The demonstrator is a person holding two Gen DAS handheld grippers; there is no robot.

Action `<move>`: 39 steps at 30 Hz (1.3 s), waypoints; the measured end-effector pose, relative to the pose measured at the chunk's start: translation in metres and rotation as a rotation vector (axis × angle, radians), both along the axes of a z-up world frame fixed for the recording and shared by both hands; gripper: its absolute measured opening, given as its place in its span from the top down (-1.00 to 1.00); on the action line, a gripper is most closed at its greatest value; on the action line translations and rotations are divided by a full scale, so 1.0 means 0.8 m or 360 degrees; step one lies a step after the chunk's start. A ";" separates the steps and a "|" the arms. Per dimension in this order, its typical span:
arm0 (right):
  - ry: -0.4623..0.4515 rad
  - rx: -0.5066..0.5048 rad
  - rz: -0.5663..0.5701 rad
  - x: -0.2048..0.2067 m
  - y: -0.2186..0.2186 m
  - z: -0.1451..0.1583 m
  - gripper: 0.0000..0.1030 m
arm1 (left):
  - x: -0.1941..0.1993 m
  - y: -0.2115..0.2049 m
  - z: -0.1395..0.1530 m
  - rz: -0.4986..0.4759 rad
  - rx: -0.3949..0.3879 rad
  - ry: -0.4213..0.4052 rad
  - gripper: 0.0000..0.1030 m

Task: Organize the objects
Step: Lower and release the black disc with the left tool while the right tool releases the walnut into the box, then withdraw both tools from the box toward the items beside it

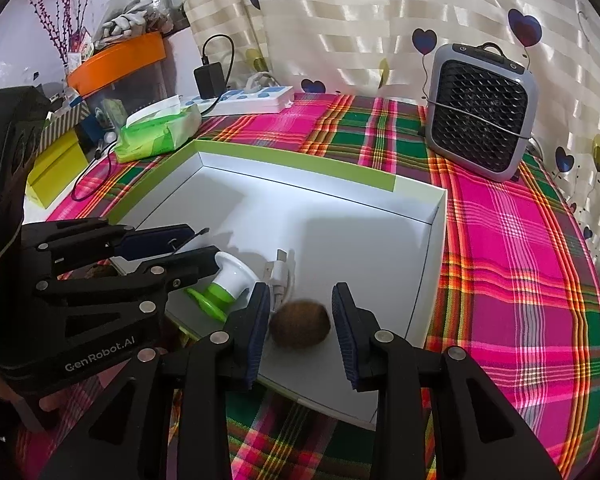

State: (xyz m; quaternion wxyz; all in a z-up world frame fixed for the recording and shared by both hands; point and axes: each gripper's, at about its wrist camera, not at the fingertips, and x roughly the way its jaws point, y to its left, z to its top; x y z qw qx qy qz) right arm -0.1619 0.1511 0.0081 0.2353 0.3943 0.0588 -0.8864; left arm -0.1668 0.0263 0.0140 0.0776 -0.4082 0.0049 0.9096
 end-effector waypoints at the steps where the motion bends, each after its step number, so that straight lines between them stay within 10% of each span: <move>1: 0.0008 -0.0002 0.0001 0.001 0.000 0.001 0.26 | 0.001 -0.001 0.001 0.0002 0.0006 0.0002 0.41; 39: 0.0160 -0.0110 0.0124 0.072 -0.001 0.023 0.25 | 0.085 -0.028 0.035 0.0017 0.0122 0.0132 0.38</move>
